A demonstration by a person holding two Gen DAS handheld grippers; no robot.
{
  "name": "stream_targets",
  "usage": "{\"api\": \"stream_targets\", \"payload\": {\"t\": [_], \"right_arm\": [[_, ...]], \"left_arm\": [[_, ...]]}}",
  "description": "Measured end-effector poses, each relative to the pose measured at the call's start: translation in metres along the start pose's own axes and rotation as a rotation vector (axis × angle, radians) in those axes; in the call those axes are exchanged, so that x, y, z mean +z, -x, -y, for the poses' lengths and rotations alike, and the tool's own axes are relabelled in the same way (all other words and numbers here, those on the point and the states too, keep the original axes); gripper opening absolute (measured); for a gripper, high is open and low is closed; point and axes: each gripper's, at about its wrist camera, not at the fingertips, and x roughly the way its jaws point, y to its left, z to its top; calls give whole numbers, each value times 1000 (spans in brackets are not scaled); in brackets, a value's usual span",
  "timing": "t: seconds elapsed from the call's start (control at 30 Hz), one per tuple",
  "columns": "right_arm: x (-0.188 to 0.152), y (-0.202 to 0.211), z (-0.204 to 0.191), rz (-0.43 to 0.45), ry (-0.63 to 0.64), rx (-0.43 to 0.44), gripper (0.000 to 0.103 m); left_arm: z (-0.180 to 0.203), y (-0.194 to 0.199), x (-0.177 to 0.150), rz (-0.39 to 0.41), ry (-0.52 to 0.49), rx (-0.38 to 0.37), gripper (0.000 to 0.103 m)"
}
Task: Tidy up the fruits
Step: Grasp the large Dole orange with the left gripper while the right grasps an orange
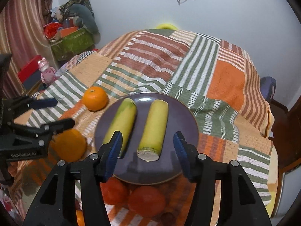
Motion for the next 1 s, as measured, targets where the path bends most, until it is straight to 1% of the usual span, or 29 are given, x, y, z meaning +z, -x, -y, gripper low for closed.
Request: {"api": "stream_targets", "payload": {"t": [0.07, 0.13, 0.17, 0.2, 0.3, 0.33, 0.4, 0.47, 0.53, 0.57, 0.6, 0.67, 0.73, 0.87, 1.0], "right_arm": [[0, 0, -3, -2, -6, 7, 53], [-1, -1, -7, -12, -5, 14, 53], [-1, -1, -9, -17, -1, 13, 53], [-2, -2, -11, -23, 3, 13, 53], [-4, -1, -16, -32, 12, 11, 53], [-4, -1, -17, -35, 14, 9, 53], [-4, -1, -20, -40, 18, 10, 54], [-5, -1, -21, -42, 20, 10, 55], [-5, -2, -24, -44, 22, 12, 56], [-4, -3, -25, -46, 23, 9, 57], [-4, -5, -27, -50, 26, 6, 58], [-2, -9, -32, -61, 31, 12, 58], [1, -13, -40, -72, 43, 19, 58], [10, -23, -56, -83, 70, 34, 58], [25, -39, -76, -92, 97, 61, 58]], "left_arm": [[-3, -6, -13, -31, 5, -12, 71], [-3, -11, -22, -38, 19, -37, 76], [-3, -12, -25, -39, 27, -49, 80], [-2, -14, -28, -40, 36, -62, 82], [1, -19, -29, -48, 54, -93, 82], [3, -23, -28, -63, 57, -101, 82], [8, -29, -27, -84, 57, -117, 82], [13, -32, -28, -81, 44, -119, 82], [17, -34, -30, -73, 16, -97, 78], [16, -35, -31, -71, 9, -80, 71], [14, -36, -31, -70, 10, -78, 69], [2, -34, -34, -71, 50, -129, 69], [-9, -31, -36, -75, 83, -146, 69], [-36, -14, -41, -34, 124, -123, 68], [-63, 6, -38, 32, 120, -43, 68]]}}
